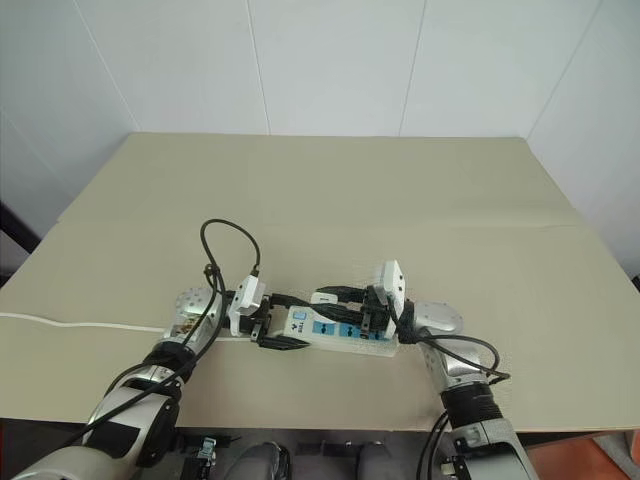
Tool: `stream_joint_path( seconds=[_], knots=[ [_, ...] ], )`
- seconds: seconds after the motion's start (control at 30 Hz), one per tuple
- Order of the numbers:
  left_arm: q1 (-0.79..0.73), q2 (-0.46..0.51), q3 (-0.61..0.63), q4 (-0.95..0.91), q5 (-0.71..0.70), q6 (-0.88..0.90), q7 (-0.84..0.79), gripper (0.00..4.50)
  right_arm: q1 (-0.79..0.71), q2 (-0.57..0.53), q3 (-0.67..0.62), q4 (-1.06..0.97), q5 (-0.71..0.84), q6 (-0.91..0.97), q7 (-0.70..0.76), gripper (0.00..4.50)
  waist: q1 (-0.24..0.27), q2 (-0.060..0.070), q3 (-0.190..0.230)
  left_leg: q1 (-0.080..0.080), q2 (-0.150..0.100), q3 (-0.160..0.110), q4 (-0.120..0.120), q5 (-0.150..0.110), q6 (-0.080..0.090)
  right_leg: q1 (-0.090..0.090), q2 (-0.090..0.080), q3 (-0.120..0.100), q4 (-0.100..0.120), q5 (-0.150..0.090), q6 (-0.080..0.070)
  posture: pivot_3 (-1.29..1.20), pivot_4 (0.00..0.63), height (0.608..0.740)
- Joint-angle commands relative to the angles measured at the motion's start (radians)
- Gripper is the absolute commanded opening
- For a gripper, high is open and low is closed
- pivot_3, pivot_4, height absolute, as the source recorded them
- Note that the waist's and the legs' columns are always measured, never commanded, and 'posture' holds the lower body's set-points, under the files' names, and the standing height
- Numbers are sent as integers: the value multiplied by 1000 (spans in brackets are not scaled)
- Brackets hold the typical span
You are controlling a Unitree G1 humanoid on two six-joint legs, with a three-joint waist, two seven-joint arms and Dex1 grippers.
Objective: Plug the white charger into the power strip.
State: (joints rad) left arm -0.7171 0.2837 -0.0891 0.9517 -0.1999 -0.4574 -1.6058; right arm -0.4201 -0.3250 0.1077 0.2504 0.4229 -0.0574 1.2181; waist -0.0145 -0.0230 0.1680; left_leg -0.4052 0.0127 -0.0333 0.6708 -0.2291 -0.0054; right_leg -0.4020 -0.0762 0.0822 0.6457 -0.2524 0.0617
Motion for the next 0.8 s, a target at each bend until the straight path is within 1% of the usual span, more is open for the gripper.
stream_joint_path(
  seconds=[0.03, 0.2, 0.5, 0.6, 0.8],
  knots=[
    [-26, 12, 3, -1, 6, -10, -3, 3292, 5, -3, -4, 42, -21, -34, 18, 1108, 0, 0, 0, 0, 0, 0, 0, 0, 0, 0, 0, 0, 0, 0, 0, 0, 150, 740],
    [-15, 13, 2, -12, 4, -7, -6, 3292, 9, -11, 26, 100, -73, -86, 27, 1108, 0, 0, 0, 1, 0, 0, 0, 0, 0, 1, 0, 0, 0, 0, 0, 0, 150, 740],
    [-12, 10, 2, -17, 4, -7, -6, 3292, 14, -33, 60, 159, -115, -97, 21, 1108, -2, 0, 0, 5, 0, 0, 0, 0, 0, 5, 0, 0, 0, 0, 0, 0, 150, 740],
    [-14, 11, 3, -16, 4, -6, -7, 3292, 11, -36, 63, 165, -114, -94, 18, 1108, -4, 0, -1, 8, 0, 0, -1, 0, 0, 9, 0, 0, -3, 0, 0, 0, 150, 740],
    [-15, 8, 2, -14, 6, -6, -6, 3292, -5, -33, 58, 167, -93, -65, 24, 1108, -4, 0, -1, 9, 0, 0, -1, 0, 0, 10, 0, 0, -3, 0, 0, 0, 150, 740]
  ],
)
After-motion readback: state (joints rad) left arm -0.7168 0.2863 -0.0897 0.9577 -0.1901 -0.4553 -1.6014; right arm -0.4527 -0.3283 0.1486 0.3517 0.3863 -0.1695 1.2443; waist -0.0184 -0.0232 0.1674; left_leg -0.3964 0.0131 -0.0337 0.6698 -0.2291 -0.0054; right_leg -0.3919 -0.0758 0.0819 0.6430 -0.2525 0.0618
